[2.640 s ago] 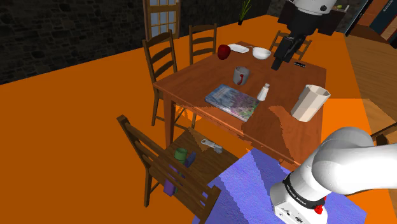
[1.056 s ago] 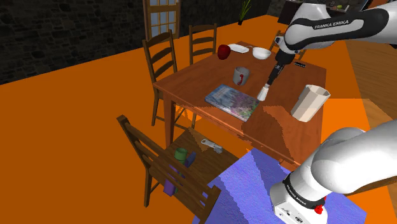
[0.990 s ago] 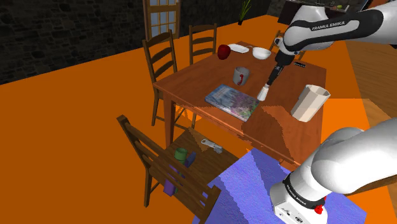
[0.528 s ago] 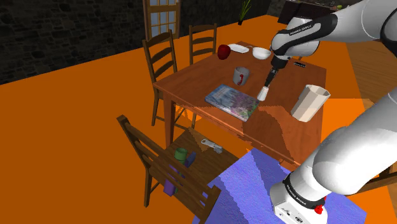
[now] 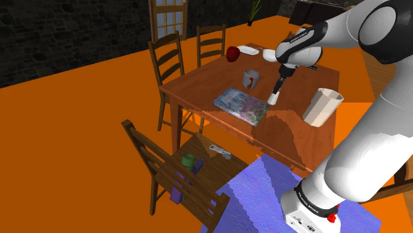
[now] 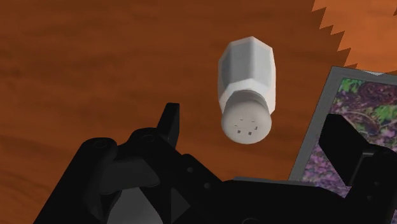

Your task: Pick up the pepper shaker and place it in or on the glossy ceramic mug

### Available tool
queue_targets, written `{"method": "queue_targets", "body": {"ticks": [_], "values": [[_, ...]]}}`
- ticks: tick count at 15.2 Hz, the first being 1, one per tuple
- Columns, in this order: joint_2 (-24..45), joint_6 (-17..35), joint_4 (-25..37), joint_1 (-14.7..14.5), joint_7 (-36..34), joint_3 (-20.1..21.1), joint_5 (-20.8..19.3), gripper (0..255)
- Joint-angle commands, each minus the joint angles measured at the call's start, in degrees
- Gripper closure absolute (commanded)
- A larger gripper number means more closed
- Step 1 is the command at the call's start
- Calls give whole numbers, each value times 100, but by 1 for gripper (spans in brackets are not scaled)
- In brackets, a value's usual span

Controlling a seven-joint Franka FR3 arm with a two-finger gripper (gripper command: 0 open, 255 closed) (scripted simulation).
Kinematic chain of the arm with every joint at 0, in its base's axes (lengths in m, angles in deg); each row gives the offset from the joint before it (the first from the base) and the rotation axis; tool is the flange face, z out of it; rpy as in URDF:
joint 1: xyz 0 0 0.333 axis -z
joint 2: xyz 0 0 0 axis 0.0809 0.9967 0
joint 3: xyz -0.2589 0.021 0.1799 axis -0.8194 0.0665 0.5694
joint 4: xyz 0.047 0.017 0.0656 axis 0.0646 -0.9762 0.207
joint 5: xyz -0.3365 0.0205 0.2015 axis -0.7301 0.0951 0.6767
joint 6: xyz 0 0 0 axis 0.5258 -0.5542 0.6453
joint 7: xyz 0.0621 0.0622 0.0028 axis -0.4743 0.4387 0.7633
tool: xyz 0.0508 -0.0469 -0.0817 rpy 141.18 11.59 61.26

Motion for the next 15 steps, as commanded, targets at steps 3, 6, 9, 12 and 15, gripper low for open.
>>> {"method": "queue_targets", "body": {"ticks": [3, 6, 9, 12, 15], "values": [[183, 180, -42, 44, 131, 33, 186, 0], [183, 180, -42, 44, 132, 34, 186, 0], [183, 180, -42, 44, 132, 34, 186, 0], [183, 180, -42, 44, 132, 34, 186, 255], [183, 180, -43, 44, 131, 34, 185, 255]]}}
